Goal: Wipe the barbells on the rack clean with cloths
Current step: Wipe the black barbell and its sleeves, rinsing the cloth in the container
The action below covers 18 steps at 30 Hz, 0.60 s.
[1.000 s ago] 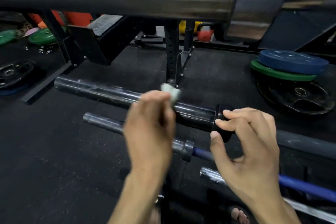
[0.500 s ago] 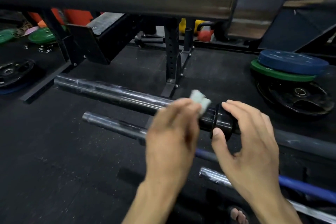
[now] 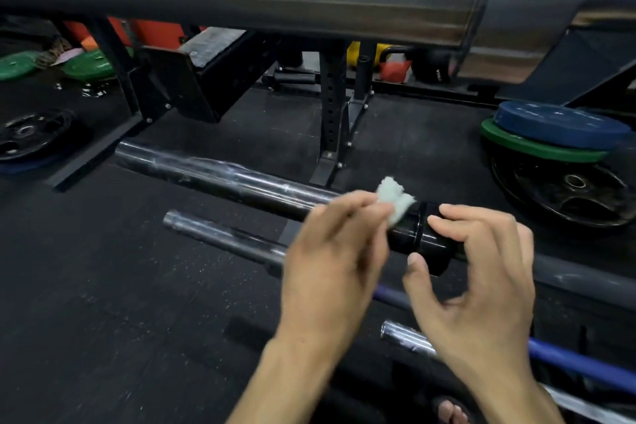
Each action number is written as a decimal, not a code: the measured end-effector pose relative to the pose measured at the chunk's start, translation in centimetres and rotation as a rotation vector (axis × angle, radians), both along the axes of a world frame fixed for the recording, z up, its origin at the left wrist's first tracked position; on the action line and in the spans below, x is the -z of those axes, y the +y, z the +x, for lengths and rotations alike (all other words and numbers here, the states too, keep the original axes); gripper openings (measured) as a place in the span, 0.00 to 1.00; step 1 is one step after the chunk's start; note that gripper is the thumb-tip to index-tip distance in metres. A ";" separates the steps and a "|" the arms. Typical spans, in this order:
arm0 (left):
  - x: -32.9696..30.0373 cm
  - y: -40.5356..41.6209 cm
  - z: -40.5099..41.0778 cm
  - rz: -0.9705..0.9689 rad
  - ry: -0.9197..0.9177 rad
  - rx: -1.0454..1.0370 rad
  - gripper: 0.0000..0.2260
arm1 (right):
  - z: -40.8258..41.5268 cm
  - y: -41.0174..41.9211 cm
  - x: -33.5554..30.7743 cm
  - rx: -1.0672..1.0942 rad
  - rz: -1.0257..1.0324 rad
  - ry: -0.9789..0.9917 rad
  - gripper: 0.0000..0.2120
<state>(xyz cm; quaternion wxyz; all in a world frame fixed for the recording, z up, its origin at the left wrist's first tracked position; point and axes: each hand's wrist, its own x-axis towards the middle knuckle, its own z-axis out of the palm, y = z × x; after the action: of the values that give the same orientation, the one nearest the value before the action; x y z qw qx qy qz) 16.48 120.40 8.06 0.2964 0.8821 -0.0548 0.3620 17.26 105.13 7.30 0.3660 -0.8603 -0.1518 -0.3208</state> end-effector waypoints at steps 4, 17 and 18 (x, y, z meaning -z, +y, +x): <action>-0.6 6.9 1.0 -0.213 -0.022 -0.296 0.07 | -0.3 -0.3 -0.1 -0.015 0.009 0.049 0.16; -1.1 6.7 1.3 -0.230 0.037 -0.326 0.09 | -0.4 -0.2 -0.1 -0.014 0.013 0.032 0.14; -1.2 7.1 1.2 -0.244 0.054 -0.389 0.08 | -0.5 -0.2 -0.1 -0.017 0.011 0.030 0.14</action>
<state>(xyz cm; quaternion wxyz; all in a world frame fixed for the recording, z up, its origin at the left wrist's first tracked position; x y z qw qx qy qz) 17.69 127.53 9.30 0.3269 0.8430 0.1684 0.3926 16.78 104.90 7.35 0.3758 -0.8617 -0.1516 -0.3054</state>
